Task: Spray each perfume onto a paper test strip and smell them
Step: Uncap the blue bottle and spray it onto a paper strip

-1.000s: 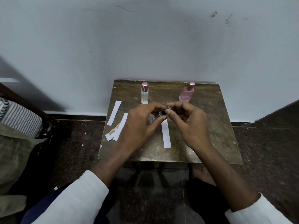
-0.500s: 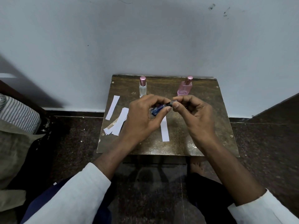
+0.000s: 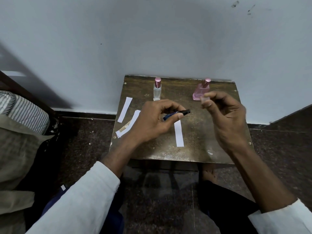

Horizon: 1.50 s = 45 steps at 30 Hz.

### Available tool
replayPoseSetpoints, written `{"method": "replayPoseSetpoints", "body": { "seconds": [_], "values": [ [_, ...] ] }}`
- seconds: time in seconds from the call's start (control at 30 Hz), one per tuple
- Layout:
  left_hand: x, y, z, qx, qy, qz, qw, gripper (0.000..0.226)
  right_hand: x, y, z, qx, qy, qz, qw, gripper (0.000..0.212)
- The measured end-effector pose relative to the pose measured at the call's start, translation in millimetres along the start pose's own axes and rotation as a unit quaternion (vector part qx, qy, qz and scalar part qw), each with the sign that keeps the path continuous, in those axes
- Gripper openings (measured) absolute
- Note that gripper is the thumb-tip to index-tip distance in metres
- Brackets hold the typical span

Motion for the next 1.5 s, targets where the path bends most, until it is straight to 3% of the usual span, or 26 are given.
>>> {"method": "replayPoseSetpoints", "body": {
  "seconds": [0.13,0.33,0.57,0.87,1.03,1.13,1.27,1.4,1.5],
  "values": [
    [5.7,4.0,-5.5,-0.003,0.046,-0.064,0.997,0.013,-4.8,17.4,2.5,-0.017,-0.035,-0.061,0.997,0.021],
    [17.7,10.5,-6.2,-0.080,0.092,-0.039,0.992,0.014,-42.1,30.7,3.3,-0.069,-0.108,-0.222,0.967,0.009],
    [22.8,5.9,-4.7,-0.111,0.126,-0.016,0.986,0.014,-46.8,21.7,5.1,-0.043,0.003,-0.456,0.889,0.013],
    [22.9,-5.6,-1.2,-0.100,0.128,-0.009,0.987,0.014,-54.2,28.5,9.3,-0.027,-0.024,-0.476,0.879,0.010],
    [23.5,-13.8,-0.6,-0.088,0.134,-0.031,0.987,0.011,-54.9,31.5,8.9,-0.032,-0.026,-0.455,0.890,0.022],
    [29.4,-23.1,-0.9,-0.068,0.174,-0.098,0.977,0.007,-35.6,24.9,3.6,-0.058,0.017,-0.401,0.914,0.011],
    [32.5,-37.2,-2.7,-0.067,0.230,-0.233,0.942,0.005,-52.0,-9.6,-9.1,0.060,-0.133,-0.162,0.976,0.020],
    [33.0,-32.9,-2.0,-0.066,0.228,-0.212,0.948,0.012,-59.0,-28.3,-17.2,0.107,-0.222,0.053,0.968,0.025],
    [29.4,-27.6,-0.4,-0.064,0.201,-0.171,0.962,0.017,-57.8,-26.5,-16.8,0.111,-0.225,0.086,0.964,0.027]
  ]
}}
Point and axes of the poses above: each hand's wrist, its own z-axis towards the middle knuckle, its own y-axis out of the back of the hand, x = y × z, the point moved 7 cm from there along z, towards the middle knuckle, and after that the axes turned 6 degrees about -y, right-handed, at the moved point
